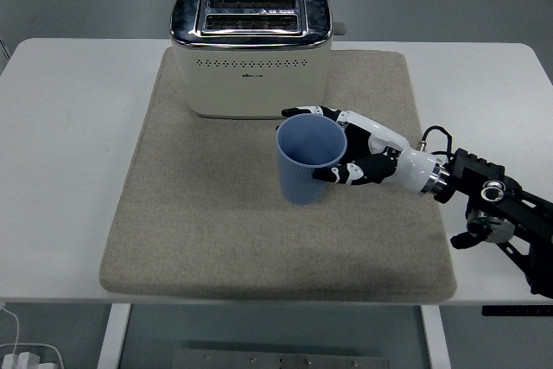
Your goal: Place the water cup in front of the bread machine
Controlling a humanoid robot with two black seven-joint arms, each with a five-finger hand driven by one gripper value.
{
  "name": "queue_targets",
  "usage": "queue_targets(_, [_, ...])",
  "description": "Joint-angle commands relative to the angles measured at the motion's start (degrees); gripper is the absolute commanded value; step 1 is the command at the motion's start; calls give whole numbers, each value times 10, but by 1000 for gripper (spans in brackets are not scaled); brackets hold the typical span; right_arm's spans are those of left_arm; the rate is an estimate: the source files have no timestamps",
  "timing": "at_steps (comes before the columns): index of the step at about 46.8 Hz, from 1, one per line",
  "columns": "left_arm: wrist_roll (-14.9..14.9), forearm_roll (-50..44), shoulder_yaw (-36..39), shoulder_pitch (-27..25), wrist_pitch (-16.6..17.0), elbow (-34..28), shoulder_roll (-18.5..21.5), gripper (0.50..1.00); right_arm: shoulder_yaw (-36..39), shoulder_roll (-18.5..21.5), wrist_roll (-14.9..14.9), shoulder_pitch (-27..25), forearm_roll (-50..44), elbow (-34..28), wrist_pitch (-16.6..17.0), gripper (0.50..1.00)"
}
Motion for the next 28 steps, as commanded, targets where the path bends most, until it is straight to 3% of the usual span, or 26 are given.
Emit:
queue_targets(1, [0, 0, 0, 0, 0, 0, 0, 1000, -1, 21, -22, 4, -1, -9, -27, 766])
queue_targets(28, [0, 1, 0, 0, 0, 0, 0, 1000, -11, 93, -88, 28, -3, -35, -147, 774])
